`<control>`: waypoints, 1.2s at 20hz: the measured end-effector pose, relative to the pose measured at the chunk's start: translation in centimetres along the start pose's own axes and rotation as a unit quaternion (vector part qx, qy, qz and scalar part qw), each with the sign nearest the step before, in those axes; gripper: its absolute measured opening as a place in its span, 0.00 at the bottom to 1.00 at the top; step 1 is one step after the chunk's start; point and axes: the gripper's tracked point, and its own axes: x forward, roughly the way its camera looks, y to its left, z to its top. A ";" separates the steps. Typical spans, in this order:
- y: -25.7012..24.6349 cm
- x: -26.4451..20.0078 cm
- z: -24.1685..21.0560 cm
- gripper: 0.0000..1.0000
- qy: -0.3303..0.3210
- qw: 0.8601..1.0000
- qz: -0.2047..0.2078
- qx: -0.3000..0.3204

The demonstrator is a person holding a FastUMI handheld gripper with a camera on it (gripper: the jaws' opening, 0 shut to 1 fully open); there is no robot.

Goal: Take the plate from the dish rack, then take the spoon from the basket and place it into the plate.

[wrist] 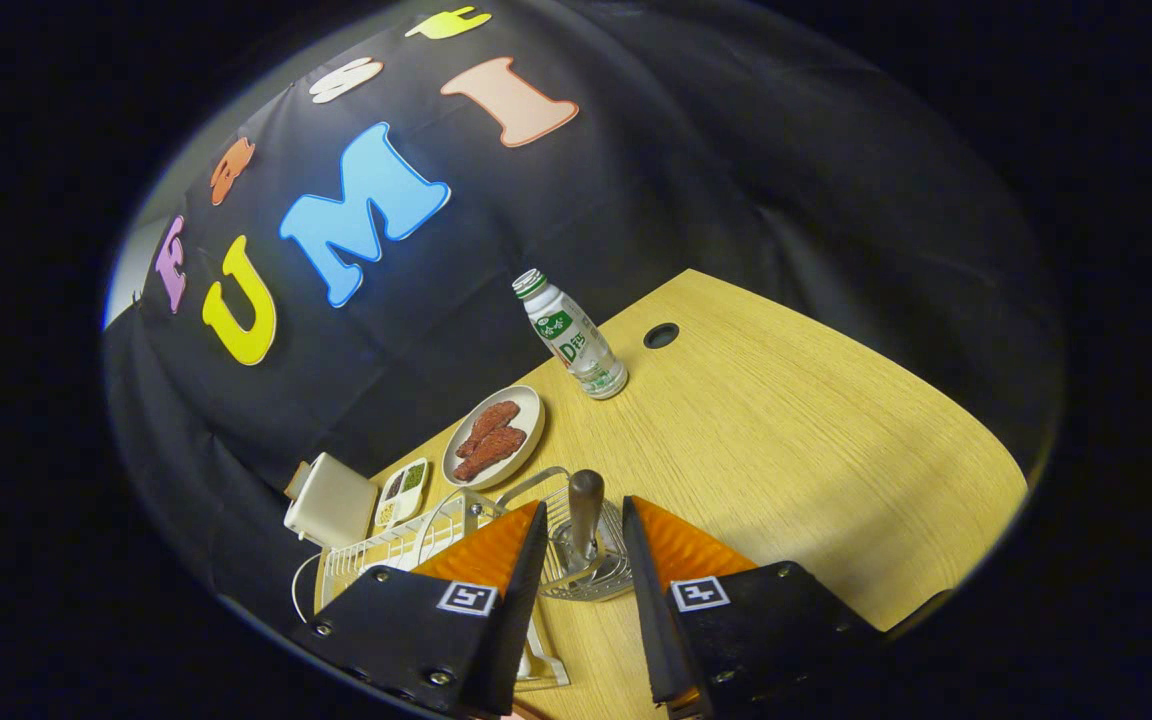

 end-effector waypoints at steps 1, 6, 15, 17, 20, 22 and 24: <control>0.0 0.2 -0.1 0.48 0.004 1.000 -0.002 -0.007; 0.1 1.0 0.2 0.19 -0.008 0.999 0.000 -0.044; 3.2 -0.1 4.2 0.04 -0.073 0.989 0.027 -0.128; 4.7 -1.4 5.6 0.04 -0.085 0.985 0.043 -0.141; 6.9 -3.9 7.5 0.04 -0.105 0.979 0.070 -0.159; 8.4 -5.7 8.3 0.04 -0.114 0.975 0.089 -0.169; 10.3 -7.5 8.1 0.04 -0.110 0.971 0.114 -0.179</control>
